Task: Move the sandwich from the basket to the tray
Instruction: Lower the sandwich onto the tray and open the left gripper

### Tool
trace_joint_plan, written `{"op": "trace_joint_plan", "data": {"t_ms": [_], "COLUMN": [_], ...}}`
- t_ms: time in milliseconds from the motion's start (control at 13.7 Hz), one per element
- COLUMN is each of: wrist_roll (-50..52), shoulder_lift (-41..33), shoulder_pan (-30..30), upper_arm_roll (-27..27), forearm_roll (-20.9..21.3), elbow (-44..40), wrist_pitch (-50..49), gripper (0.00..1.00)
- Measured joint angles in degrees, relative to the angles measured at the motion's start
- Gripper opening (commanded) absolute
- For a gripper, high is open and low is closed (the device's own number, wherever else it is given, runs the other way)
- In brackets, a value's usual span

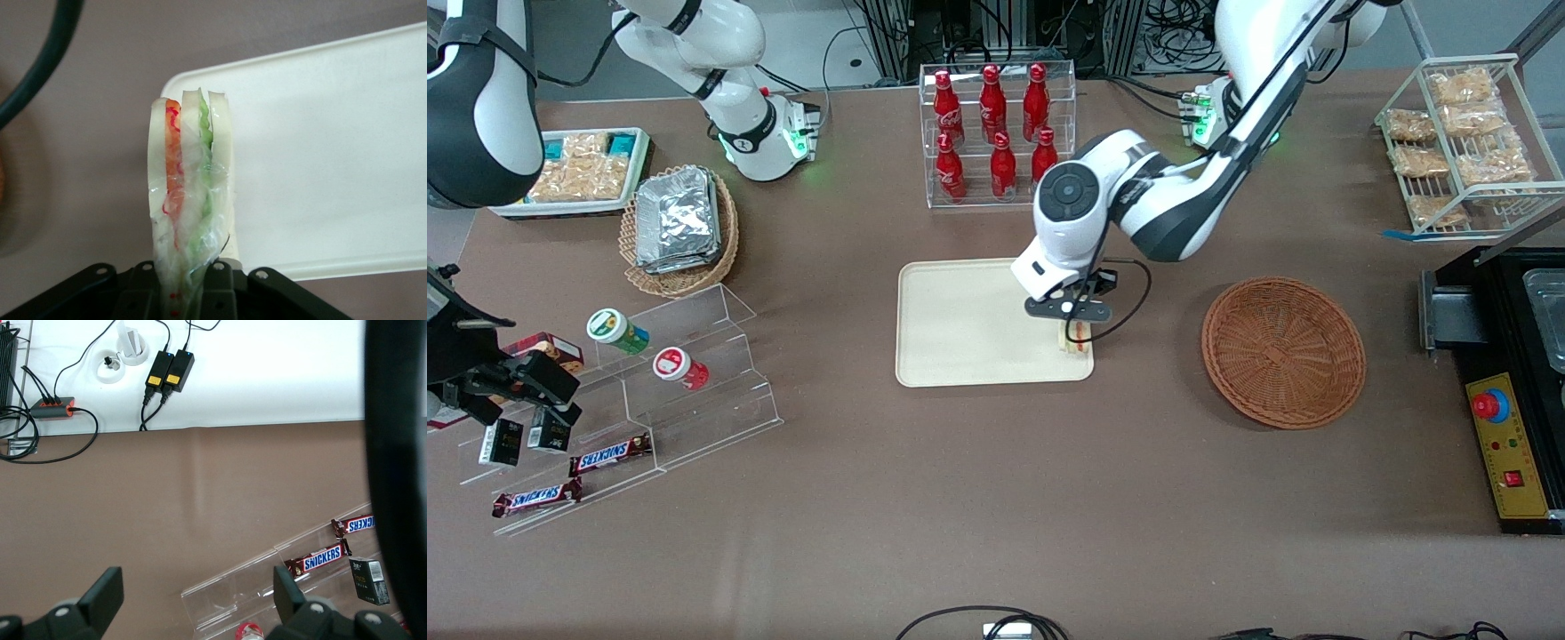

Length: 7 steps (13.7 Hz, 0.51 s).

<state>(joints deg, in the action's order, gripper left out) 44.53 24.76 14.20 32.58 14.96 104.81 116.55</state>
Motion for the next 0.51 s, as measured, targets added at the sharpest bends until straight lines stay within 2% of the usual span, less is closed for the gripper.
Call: {"op": "trace_joint_plan", "data": {"t_ms": [219,511], "wrist_roll": [2.87,7.58], "shoulder_lift": [3.52,7.62], "shoulder_pan": [2.22,4.78], "upper_arm_roll": [-0.01,-0.03], "forearm_roll": [1.73,6.45], "elbow": [-0.09,-0.12], "wrist_pitch": [1.91,3.2], "gripper": [0.06,0.05]}}
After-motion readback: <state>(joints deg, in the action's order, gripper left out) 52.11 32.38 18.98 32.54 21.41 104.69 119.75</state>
